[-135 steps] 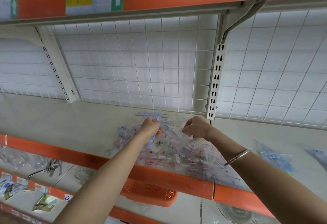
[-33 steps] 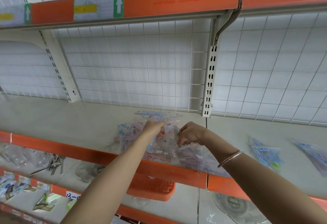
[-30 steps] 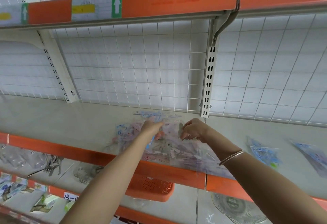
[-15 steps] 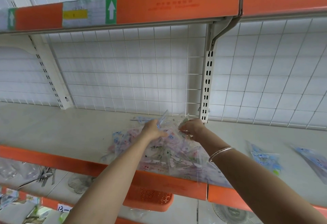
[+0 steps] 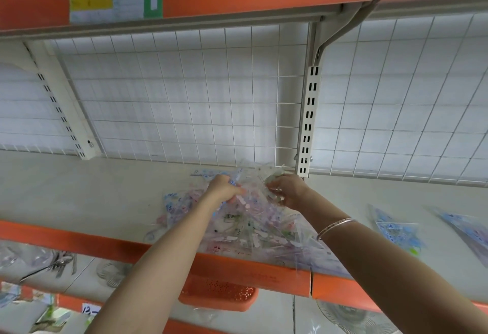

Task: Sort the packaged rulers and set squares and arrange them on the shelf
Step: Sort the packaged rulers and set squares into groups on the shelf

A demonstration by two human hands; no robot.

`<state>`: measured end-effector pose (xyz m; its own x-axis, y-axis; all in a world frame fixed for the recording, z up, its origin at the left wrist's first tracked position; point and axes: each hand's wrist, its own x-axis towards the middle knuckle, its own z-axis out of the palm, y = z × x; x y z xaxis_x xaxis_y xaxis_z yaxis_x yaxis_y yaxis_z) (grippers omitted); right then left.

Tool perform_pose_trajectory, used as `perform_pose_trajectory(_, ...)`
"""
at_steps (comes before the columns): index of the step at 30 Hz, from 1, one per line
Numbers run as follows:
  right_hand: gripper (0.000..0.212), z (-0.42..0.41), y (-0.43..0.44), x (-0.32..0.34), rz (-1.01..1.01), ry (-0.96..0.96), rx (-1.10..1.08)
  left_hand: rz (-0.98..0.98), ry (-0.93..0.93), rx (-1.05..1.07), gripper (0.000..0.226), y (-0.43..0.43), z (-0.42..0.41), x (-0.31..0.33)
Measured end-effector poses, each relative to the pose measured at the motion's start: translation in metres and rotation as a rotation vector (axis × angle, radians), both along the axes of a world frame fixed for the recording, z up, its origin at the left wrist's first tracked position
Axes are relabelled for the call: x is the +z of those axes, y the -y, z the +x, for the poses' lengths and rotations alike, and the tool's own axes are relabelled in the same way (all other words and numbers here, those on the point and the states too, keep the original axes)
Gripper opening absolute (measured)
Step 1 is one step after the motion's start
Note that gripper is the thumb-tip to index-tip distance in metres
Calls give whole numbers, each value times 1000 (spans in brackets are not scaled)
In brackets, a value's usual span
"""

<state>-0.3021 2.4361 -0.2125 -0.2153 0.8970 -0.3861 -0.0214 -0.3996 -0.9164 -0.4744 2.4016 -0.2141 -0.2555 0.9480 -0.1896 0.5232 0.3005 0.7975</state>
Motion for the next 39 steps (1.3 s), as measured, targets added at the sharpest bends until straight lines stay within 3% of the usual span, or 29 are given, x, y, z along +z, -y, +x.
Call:
perform_pose_trajectory(6, 22, 6, 5, 7, 38, -67, 54, 74, 375, 101, 17, 7, 16, 9)
perform_pose_trajectory(10, 21, 16, 9, 11, 52, -109, 49, 175, 477, 173, 7, 11, 34, 17)
perform_pose_trajectory(17, 16, 42, 17, 13, 50, -162, 163, 6, 636, 26, 11, 25, 56, 26)
perform_pose_trajectory(20, 24, 54, 22, 14, 55, -137, 180, -27, 519, -19, 14, 30, 59, 26)
perform_pose_trajectory(27, 20, 91, 24, 14, 146, 94, 234, -84, 135, -188, 12, 40, 74, 23)
perform_pose_trajectory(30, 20, 108, 27, 14, 171, 119, 217, -177, -47, -368, 46, 49, 90, 23)
perform_pose_trajectory(33, 21, 123, 26, 14, 176, 112, 182, -208, -146, -452, 66, 52, 105, 20)
perform_pose_trajectory(36, 20, 131, 26, 15, 171, 87, 146, -263, -350, -542, 108, 49, 116, 18)
perform_pose_trajectory(39, 21, 136, 25, 14, 169, 74, 133, -299, -462, -607, 121, 47, 123, 17)
